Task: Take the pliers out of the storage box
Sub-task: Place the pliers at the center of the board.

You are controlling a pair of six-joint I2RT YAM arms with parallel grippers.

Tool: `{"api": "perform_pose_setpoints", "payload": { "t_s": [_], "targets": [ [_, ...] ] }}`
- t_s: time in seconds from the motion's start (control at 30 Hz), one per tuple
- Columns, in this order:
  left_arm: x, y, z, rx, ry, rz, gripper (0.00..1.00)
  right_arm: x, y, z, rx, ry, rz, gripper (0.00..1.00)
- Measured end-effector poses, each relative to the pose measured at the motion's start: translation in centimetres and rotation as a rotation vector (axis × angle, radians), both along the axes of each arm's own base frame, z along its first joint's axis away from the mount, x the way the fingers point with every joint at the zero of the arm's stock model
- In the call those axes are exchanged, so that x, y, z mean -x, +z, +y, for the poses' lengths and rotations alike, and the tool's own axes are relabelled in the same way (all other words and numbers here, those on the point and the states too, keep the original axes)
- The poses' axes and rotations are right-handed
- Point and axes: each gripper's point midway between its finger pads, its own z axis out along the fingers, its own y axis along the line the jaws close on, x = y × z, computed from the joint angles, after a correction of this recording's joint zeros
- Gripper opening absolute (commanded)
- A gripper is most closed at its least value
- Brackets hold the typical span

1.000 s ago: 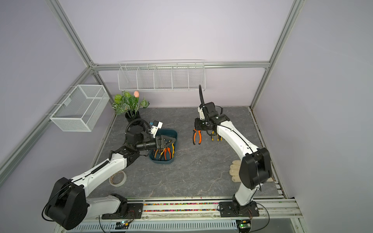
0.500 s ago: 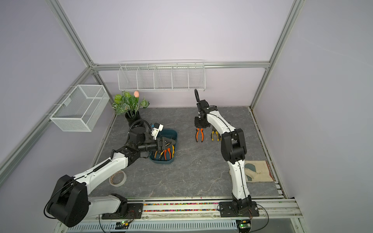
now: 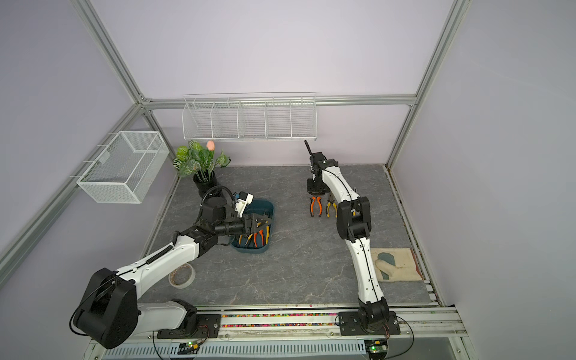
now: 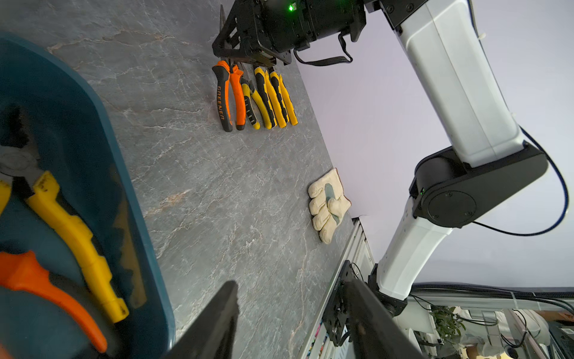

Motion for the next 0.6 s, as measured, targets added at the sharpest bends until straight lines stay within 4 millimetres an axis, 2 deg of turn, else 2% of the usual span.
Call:
{"api": "perform_pose_setpoints", "payload": {
  "t_s": [0.33, 0.6],
  "targets": [
    [0.0, -0.4, -0.2, -0.007, -0.005, 0.007, 0.58, 0.4, -0.3, -1.2, 0.011, -0.008, 0.029, 0.06],
    [0.0, -0.7, -0.2, -0.011, -0.008, 0.01, 0.58, 0.5, -1.9, -1.2, 0.019, 0.001, 0.065, 0.07]
  ]
}}
